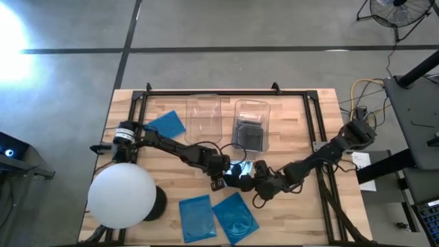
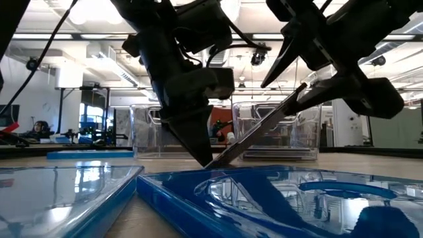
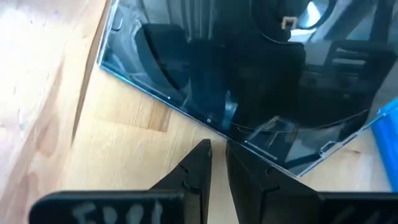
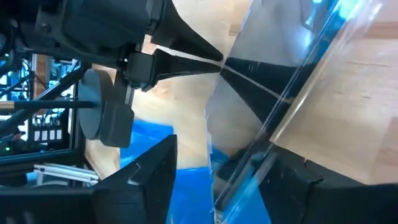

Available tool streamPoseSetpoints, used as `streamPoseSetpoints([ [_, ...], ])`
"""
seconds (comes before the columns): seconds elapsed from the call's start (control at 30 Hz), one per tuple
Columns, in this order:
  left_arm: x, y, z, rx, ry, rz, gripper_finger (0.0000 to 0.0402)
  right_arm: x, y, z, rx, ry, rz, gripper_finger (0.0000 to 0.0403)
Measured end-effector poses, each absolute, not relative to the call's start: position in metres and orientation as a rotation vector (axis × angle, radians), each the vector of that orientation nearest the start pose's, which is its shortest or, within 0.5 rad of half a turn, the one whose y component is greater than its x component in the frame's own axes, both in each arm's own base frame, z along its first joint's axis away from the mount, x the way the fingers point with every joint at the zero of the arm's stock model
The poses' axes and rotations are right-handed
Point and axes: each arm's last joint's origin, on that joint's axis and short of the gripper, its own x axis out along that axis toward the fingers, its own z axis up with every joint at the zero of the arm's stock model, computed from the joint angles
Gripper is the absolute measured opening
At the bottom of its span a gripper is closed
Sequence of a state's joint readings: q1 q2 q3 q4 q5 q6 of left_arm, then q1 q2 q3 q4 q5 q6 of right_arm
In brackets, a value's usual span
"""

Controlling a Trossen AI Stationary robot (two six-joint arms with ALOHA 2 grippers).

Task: Pick & place jewel cases by type
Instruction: Put the black CD case into the right transparent bin

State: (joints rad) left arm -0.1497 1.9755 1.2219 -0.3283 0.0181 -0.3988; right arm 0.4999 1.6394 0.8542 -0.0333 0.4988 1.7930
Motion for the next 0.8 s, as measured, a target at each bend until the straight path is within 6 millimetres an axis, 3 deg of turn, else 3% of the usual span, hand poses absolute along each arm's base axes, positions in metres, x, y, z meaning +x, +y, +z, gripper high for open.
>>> streamPoseSetpoints([
  [0.47,0.385,-0.063,0.144,-0.266,1.055,0.064,0.0037,0.288,0.134,0.168,1.345,0.465,-0.62,0.0045],
  [0.67,0.375,-0.075,0.159,-0.241,1.056,0.07,0.0037,0.284,0.144,0.169,1.372,0.508,-0.582,0.0032],
  [0.8,0.364,-0.079,0.187,-0.257,1.018,0.078,0.0037,0.278,0.157,0.173,1.397,0.526,-0.544,0.0031],
])
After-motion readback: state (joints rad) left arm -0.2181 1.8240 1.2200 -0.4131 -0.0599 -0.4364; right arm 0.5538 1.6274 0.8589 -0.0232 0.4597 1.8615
